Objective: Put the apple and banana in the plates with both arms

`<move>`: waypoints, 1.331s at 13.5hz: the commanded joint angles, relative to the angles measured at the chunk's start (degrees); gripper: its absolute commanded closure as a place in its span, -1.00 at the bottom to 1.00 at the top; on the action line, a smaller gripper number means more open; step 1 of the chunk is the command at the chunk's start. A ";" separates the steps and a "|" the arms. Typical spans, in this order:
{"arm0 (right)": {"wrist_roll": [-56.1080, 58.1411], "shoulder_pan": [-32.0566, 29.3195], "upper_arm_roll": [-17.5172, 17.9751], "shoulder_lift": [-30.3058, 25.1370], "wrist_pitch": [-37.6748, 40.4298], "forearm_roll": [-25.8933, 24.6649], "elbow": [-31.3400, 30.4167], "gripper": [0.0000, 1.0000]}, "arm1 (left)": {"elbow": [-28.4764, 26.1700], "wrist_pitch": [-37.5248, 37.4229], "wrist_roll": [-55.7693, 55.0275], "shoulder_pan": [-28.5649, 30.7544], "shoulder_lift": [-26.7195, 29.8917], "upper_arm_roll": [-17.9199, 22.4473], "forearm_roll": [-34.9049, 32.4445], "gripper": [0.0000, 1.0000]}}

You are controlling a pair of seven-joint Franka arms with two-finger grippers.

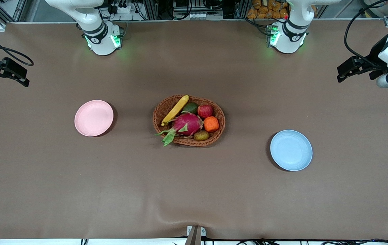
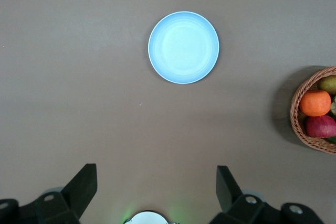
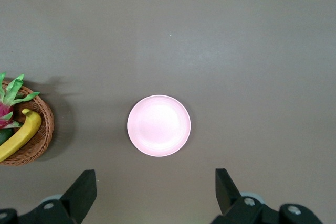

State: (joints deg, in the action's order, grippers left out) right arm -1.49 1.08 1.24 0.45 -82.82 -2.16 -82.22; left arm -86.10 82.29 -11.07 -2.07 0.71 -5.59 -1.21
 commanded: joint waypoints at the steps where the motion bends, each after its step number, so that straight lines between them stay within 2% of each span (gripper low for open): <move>1: -0.18 -0.02 0.00 0.17 0.64 -0.65 0.57 -1.00 | 0.32 -0.99 1.04 0.05 0.79 0.40 0.68 -1.00; 18: -0.27 -0.64 0.00 0.52 0.55 -0.38 0.83 -1.00 | 0.41 -0.99 1.31 0.31 -0.53 0.49 0.86 -1.00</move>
State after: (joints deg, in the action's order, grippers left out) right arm -1.49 0.87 0.99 0.56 -82.78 -2.16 -82.22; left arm -86.18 82.21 -11.00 -1.91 0.41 -5.31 -1.21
